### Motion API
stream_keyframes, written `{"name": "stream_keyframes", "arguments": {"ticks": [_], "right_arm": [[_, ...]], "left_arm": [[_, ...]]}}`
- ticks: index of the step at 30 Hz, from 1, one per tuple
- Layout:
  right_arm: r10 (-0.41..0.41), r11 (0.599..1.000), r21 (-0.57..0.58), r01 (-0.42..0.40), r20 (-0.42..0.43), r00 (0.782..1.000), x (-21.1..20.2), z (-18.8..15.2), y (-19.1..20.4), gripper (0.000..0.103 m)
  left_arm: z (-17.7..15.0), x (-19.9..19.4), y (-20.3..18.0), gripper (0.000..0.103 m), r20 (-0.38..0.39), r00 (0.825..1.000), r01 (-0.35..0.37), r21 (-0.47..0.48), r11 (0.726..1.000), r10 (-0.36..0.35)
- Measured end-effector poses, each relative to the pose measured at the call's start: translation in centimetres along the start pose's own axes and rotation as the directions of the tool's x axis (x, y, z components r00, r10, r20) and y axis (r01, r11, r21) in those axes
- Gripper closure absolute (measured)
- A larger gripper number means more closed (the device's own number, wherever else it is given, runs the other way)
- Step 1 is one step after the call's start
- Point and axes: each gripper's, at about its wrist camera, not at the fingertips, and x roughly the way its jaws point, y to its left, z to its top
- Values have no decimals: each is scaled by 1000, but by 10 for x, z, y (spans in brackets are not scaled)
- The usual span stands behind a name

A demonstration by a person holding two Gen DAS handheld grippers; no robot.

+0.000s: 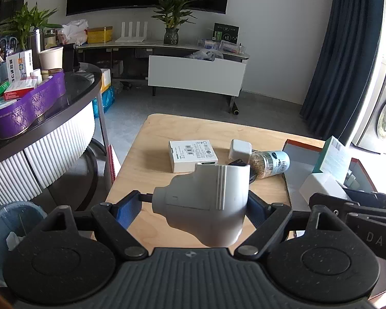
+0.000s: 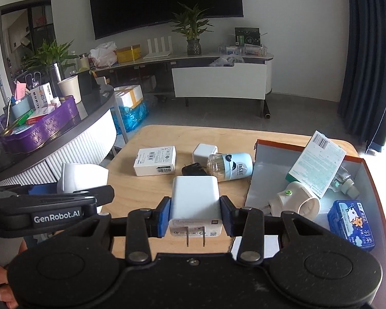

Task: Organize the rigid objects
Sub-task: 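Carry the plug adapter with left tool while right tool carries the charger over the orange-rimmed box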

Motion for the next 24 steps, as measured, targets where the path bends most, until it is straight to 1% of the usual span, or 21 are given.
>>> {"name": "stream_keyframes", "arguments": {"ticks": [9,24], "right_arm": [[-16,1000,23,16,20,1000,-20,-4,-10,53],[-40,998,58,39,33,999,-36,-10,-28,53]], "left_arm": [[-4,-8,-15,17,-5,1000,30,16,999,-30],[-8,-15,-36,17,-12,998,68,50,996,-67]]}}
